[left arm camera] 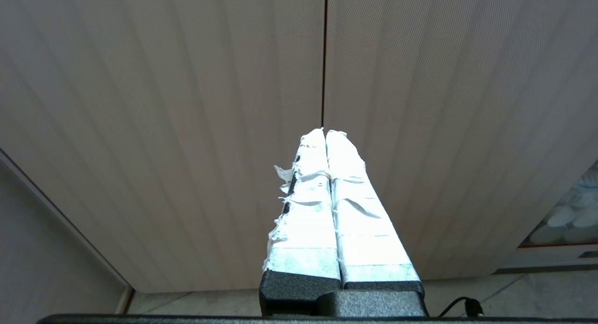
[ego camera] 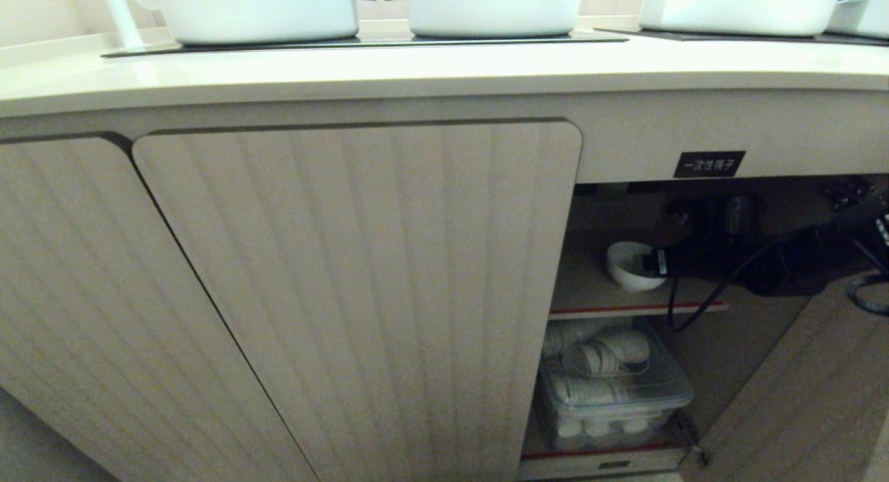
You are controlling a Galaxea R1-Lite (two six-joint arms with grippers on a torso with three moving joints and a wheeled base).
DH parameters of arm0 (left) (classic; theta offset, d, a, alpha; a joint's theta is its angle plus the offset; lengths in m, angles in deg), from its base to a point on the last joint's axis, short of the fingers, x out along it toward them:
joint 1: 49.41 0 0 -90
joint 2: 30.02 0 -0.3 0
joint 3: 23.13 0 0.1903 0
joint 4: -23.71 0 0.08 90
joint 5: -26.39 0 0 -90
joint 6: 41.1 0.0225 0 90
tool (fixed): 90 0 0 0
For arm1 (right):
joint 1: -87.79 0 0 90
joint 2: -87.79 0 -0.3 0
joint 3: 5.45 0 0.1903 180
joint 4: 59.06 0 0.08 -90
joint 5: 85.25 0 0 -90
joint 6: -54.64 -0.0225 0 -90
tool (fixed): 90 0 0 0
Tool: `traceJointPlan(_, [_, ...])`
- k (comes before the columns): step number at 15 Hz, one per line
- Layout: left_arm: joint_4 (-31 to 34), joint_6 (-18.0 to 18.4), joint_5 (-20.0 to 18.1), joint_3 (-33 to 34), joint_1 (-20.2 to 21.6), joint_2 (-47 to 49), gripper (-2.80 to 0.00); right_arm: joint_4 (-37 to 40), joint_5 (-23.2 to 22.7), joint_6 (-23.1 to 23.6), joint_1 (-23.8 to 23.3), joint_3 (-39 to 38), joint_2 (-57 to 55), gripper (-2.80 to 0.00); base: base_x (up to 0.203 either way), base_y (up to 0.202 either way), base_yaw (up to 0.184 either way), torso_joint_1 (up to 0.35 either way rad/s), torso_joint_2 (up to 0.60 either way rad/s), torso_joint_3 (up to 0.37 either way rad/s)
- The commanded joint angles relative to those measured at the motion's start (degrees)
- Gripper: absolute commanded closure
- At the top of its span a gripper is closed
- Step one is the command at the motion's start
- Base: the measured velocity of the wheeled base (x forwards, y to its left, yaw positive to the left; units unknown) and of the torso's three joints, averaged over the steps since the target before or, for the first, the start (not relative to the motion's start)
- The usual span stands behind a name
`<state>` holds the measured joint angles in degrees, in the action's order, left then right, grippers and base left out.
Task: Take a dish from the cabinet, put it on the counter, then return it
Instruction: Take the bowl from the cabinet
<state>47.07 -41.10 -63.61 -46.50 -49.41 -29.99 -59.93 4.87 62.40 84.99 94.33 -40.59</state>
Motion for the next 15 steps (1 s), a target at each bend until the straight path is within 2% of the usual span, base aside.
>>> traceJointPlan(1, [0.0,0.0,0.1,0.0,0.0,0.0,0.0,0.3,0.0,0.1,0.0,0.2,-0.1,-2.8,0.0,0.0,0.0,0.0,0.0,0.0])
traceJointPlan(9, [0.0,0.0,0.1,0.0,0.0,0.0,0.0,1.3,-0.1,-1.3,0.0,0.3,-0.2,-2.8,0.0,0.0,0.0,0.0,0.0,0.0])
traceJointPlan(15, [0.0,0.0,0.1,0.0,0.0,0.0,0.0,6.1,-0.4,-1.3,0.0,4.0,-0.8,-2.8,0.0,0.0,0.0,0.0,0.0,0.0])
